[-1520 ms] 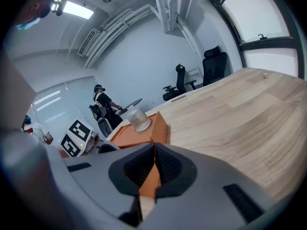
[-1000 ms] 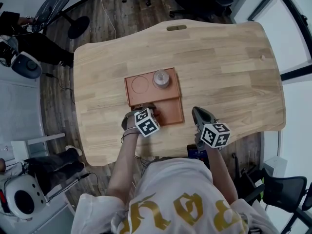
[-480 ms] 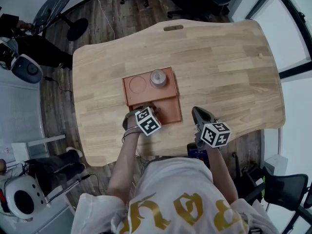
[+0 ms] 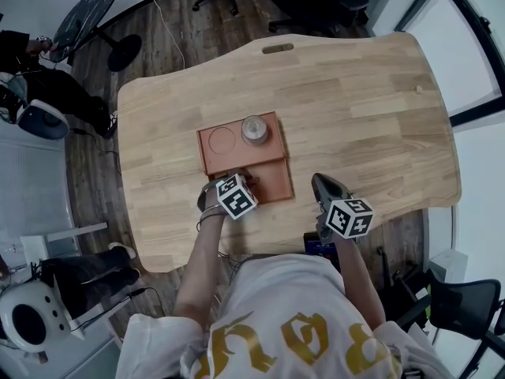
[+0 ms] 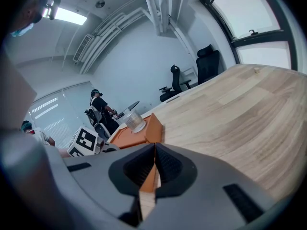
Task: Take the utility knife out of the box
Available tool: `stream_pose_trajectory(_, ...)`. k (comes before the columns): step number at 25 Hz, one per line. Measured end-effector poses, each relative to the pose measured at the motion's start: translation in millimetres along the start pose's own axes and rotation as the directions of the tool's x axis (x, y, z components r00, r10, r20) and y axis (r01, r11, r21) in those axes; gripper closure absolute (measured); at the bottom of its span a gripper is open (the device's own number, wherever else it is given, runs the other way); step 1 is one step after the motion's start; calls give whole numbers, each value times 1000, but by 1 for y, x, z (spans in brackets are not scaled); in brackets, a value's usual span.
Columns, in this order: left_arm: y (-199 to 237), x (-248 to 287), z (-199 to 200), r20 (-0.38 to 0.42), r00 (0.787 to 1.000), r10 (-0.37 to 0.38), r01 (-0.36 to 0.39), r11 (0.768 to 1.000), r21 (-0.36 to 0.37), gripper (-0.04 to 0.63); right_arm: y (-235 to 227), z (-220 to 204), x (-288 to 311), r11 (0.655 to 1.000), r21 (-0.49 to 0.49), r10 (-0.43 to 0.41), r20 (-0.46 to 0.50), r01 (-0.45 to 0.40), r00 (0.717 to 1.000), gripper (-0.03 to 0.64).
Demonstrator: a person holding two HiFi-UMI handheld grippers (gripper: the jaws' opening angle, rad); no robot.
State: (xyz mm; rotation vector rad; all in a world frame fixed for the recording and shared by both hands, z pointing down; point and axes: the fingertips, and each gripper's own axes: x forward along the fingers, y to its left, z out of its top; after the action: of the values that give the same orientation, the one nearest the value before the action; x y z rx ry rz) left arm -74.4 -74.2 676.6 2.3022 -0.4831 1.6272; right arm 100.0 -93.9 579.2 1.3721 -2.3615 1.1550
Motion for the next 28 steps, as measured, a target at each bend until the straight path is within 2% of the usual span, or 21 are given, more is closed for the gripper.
stream_pose_trajectory(2, 0, -1, 1, 28, 1000, 2, -1, 999, -33, 535, 2, 1, 2, 1000, -4, 5, 1, -5, 1000, 604)
stream_pose_trajectory(7, -1, -1, 0, 48, 999, 23, -20, 998, -64, 538, 11, 6, 5, 999, -25, 21, 5, -21, 1000, 604)
stream_pose_trajectory(10, 0, -4, 0, 68, 997, 26, -18, 993, -115, 540, 17, 10, 5, 999, -38, 25, 11, -25, 1000, 604)
stream_pose_trajectory(17, -4, -21, 11, 202, 978, 51, 1, 969, -248, 540, 25, 19, 2, 997, -77, 32, 27, -30, 999, 604)
stream_pose_trajectory(19, -4, -27, 12, 241, 968, 75, 1, 954, -301, 540, 29, 22, 1, 995, -89, 37, 34, -34, 999, 604)
stream_pose_trajectory(21, 2, -38, 14, 295, 947, 124, 1, 921, -390, 540, 34, 27, 1, 993, -111, 45, 43, -40, 998, 604)
stream_pose_trajectory(24, 7, -60, 23, 389, 901, 191, 33, 865, -500, 540, 42, 33, -1, 988, -149, 49, 61, -40, 997, 604)
stream_pose_trajectory(26, 6, -74, 30, 443, 867, 231, 45, 847, -530, 540, 47, 36, -3, 984, -175, 46, 71, -32, 996, 604)
stream_pose_trajectory(28, 7, -92, 35, 497, 821, 279, 54, 829, -556, 540, 53, 38, -5, 980, -198, 41, 86, -24, 995, 604)
